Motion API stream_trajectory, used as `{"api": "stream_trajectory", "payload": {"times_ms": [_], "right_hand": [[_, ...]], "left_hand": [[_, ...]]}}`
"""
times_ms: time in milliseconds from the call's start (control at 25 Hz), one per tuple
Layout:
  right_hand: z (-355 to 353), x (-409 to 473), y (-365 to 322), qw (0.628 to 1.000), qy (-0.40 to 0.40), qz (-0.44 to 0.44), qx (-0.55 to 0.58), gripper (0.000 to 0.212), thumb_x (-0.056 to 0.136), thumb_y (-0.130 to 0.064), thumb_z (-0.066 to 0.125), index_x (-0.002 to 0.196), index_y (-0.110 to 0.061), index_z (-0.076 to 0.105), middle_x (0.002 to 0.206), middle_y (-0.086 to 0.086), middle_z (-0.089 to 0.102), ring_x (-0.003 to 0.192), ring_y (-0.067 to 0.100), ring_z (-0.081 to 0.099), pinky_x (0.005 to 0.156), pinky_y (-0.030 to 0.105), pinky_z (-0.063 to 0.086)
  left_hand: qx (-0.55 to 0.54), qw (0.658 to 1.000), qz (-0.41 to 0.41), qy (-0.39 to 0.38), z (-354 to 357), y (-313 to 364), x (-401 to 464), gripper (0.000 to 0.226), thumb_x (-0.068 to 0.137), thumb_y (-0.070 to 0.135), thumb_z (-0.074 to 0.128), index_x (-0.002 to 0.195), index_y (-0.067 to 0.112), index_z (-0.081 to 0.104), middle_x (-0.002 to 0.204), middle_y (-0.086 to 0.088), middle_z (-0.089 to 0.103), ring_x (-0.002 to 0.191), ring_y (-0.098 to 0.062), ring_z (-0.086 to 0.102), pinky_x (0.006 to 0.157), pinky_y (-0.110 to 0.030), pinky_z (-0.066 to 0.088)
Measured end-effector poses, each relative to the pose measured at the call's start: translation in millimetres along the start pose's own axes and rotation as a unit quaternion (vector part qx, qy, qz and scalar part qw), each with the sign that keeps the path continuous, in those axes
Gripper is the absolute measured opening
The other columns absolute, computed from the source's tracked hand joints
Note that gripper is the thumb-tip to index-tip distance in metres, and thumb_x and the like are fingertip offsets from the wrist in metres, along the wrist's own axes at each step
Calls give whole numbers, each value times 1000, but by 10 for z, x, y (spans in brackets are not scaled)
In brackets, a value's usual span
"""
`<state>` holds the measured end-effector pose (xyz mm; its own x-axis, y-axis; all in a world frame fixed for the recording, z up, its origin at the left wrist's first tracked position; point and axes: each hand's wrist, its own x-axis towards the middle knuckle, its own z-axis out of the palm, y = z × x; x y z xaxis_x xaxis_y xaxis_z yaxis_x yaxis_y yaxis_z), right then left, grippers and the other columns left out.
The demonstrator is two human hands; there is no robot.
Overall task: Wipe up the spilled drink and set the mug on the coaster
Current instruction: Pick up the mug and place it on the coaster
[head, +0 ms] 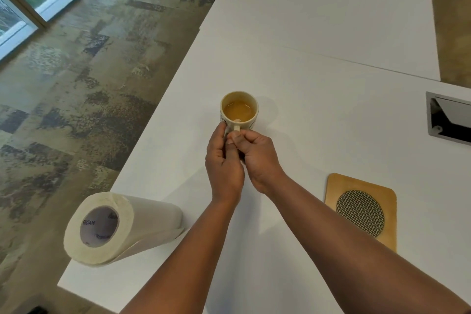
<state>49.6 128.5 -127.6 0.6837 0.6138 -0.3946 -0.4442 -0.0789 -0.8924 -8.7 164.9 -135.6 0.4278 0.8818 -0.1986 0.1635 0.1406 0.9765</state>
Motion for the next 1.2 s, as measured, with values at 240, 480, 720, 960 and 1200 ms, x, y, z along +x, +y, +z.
{"api": "stream_trajectory", "payload": {"times_ms": [240, 480, 720, 960, 1200], "right_hand": [[-513, -446, -52, 996, 61, -39, -50, 19, 101, -19, 58, 107, -12, 75, 80, -11, 70, 70, -3, 61, 71, 18, 49], [-1236, -1003, -13, 992, 99, -72, -28, 15, 98, -11, 60, 98, -5, 74, 72, -18, 66, 70, -4, 57, 67, 13, 46], [-1894, -1558, 134, 988, 137, -51, -40, 15, 97, -20, 62, 99, -14, 77, 89, -5, 70, 86, 2, 62, 79, 20, 51], [-2242, -1869, 293, 990, 130, -41, -29, 16, 98, -16, 62, 98, -8, 76, 100, 11, 71, 91, 6, 62, 85, 23, 52], [-2325, -1948, 405, 991, 125, -30, -49, 16, 98, -16, 62, 98, -8, 75, 85, -7, 69, 81, -2, 61, 75, 14, 52]], "left_hand": [[0, 996, 22, -84, 195, 29, -355, 39, 102, 18, 50, 135, 38, 55, 136, 15, 58, 126, -8, 58, 102, -32, 53], [15, 982, 26, -187, 575, 26, -780, 53, 92, -2, 53, 136, 27, 54, 139, 8, 58, 126, -8, 58, 103, -39, 54], [38, 964, 17, -263, 870, -42, -1331, 55, 82, 7, 46, 133, 24, 58, 136, 4, 60, 125, -14, 60, 101, -39, 55], [55, 959, -4, -279, 997, -219, -1702, 54, 90, -7, 46, 128, 29, 60, 133, 2, 63, 121, -14, 63, 99, -48, 55], [80, 959, 0, -274, 996, -352, -1833, 57, 86, -6, 42, 128, 28, 57, 131, -2, 64, 121, -20, 63, 101, -50, 53]]}}
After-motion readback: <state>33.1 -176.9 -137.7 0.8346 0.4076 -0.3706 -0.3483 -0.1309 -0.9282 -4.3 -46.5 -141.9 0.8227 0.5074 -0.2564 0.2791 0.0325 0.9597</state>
